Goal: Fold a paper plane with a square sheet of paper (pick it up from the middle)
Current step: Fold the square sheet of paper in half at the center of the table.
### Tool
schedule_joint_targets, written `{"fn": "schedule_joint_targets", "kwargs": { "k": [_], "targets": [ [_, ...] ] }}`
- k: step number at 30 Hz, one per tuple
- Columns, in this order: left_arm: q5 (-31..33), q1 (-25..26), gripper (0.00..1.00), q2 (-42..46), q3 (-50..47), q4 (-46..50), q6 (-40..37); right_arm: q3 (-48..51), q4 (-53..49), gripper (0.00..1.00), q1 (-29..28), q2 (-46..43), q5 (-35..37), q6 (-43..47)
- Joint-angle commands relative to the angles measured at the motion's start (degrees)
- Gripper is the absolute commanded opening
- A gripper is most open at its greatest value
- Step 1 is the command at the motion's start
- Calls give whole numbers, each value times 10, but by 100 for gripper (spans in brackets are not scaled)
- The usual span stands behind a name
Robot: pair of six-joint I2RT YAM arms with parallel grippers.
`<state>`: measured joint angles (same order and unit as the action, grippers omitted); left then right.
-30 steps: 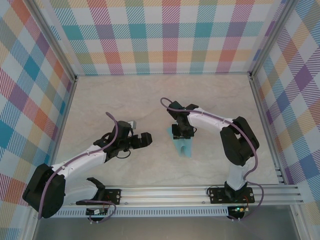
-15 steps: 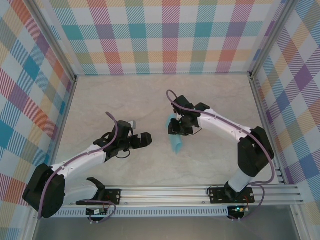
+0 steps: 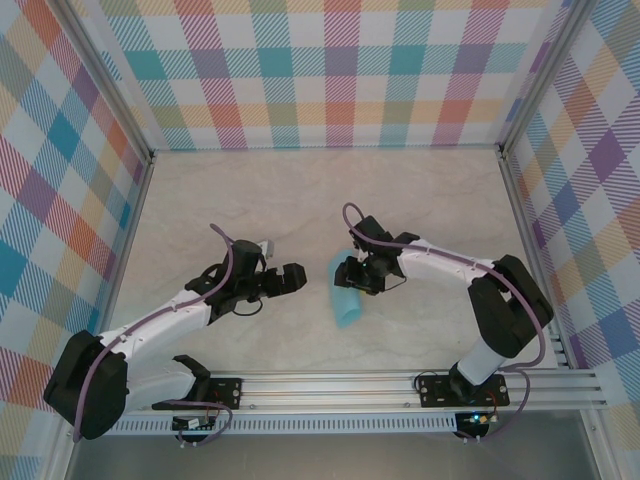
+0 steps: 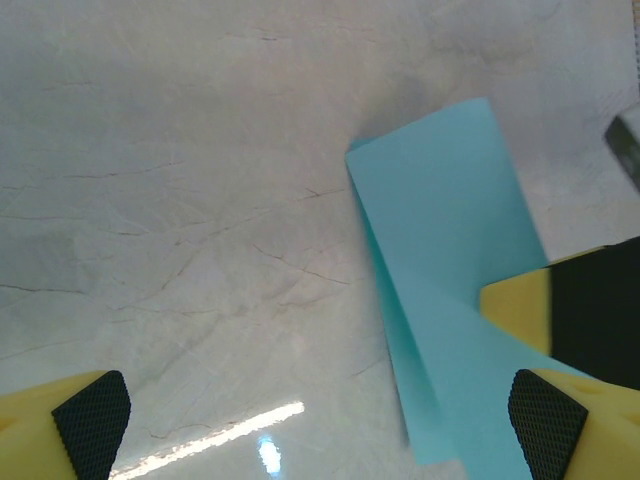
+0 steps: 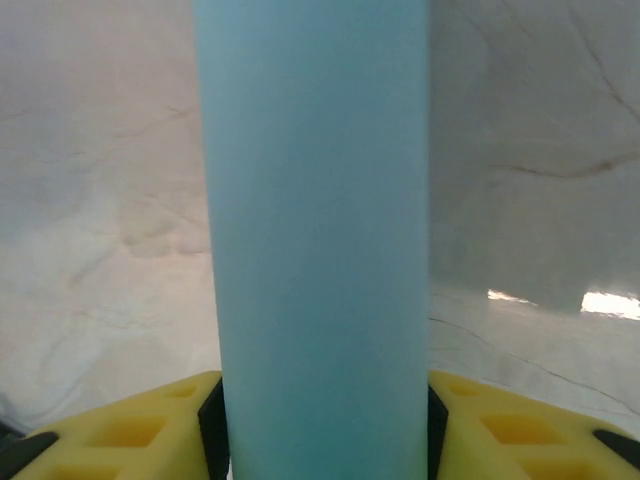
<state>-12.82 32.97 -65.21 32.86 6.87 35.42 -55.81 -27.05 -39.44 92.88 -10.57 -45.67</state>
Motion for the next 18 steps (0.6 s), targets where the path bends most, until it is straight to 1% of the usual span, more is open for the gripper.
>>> {"fn": "schedule_joint_targets", "kwargs": {
  "k": [1,6,11,18],
  "targets": [
    [-20,15,100,-8,18,-19,12,11,6,57,2,-4,27,-20],
    [-23,30,100,-31,28,-32,16,5,-53,74,2,-7,78,0],
    [-30,46,97,-62,42,-41,18,-3,-78,78,6,-13,94,31],
    [-20,77,93,-97,57,-48,23,-10,-93,80,32,-15,60,94]
  ]
}}
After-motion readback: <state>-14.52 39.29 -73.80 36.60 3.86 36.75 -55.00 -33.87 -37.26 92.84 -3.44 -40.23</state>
